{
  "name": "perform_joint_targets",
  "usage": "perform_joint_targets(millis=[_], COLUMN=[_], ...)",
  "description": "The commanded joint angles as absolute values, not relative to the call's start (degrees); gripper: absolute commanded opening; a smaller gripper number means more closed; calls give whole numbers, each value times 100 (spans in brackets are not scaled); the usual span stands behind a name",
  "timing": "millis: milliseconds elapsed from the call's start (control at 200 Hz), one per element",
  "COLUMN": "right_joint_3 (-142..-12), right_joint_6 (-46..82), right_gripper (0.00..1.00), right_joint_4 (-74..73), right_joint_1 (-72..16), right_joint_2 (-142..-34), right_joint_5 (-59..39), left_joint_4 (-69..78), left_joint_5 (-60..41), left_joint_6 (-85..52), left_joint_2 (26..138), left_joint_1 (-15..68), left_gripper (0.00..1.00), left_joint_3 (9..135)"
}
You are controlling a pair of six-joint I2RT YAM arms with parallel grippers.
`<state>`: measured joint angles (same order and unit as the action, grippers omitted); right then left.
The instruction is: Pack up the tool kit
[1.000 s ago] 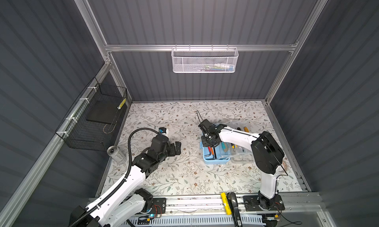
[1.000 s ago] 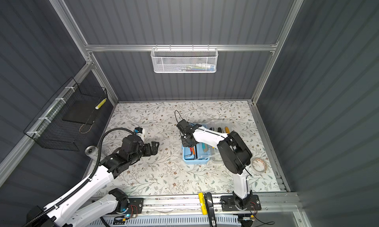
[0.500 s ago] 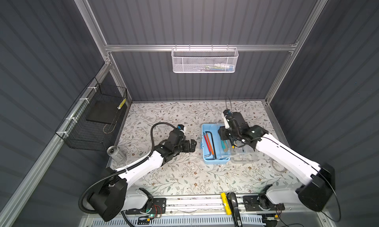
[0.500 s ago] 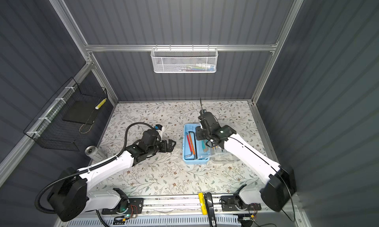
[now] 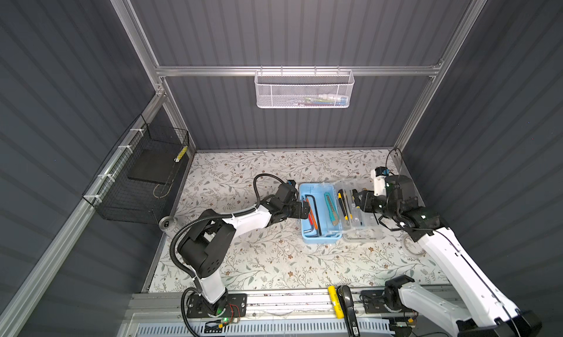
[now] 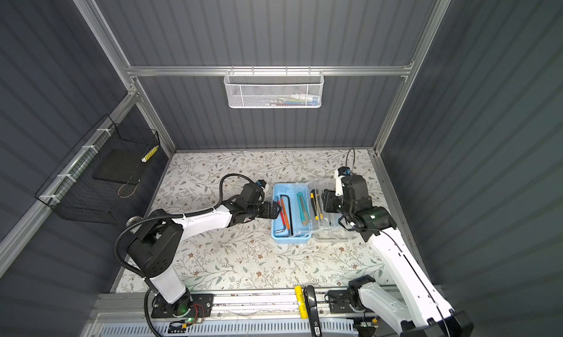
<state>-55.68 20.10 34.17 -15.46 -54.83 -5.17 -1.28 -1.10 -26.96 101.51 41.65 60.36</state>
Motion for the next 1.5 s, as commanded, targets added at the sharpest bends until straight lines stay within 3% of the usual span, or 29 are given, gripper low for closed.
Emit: perform_joint_targets(millis=[0, 455, 816, 901, 1036, 1256, 1496], right_joint_3=[-5484, -4841, -4077, -3858, -3736, -3694, -3841], right_joint_6=[2002, 2126, 2302, 2342, 2363, 2236, 2205], right_gripper=[40, 39, 33, 32, 30, 19, 15], right_joint_4=[3532, 3242, 2421, 2175, 1840, 1588, 1444], right_joint_1=[-1321, -79, 521, 591, 624, 631, 633], right_joint_2=[-5357, -5240, -5966, -6113, -6450, -7230, -7934], right_joint_5=[-1067, -1784, -2305, -2238, -2315, -2492, -2934], left_joint_4=[-631, -915, -1470, -1431, -1209, -528, -57], left_joint_5=[218, 726, 1107, 1448, 1075, 311, -462], left_joint_6=[-2500, -2470, -2001, -1857, -1812, -1806, -1575], left_joint_2=[10335, 9150, 7658, 7677, 8096, 8627, 8630], left_joint_1=[4138, 3372, 3295, 3068, 2790, 2792, 2795], left_gripper=[100, 100, 99, 99, 99, 64, 11], left_joint_3=[6303, 5081, 5165, 4970, 4839, 4762, 4509])
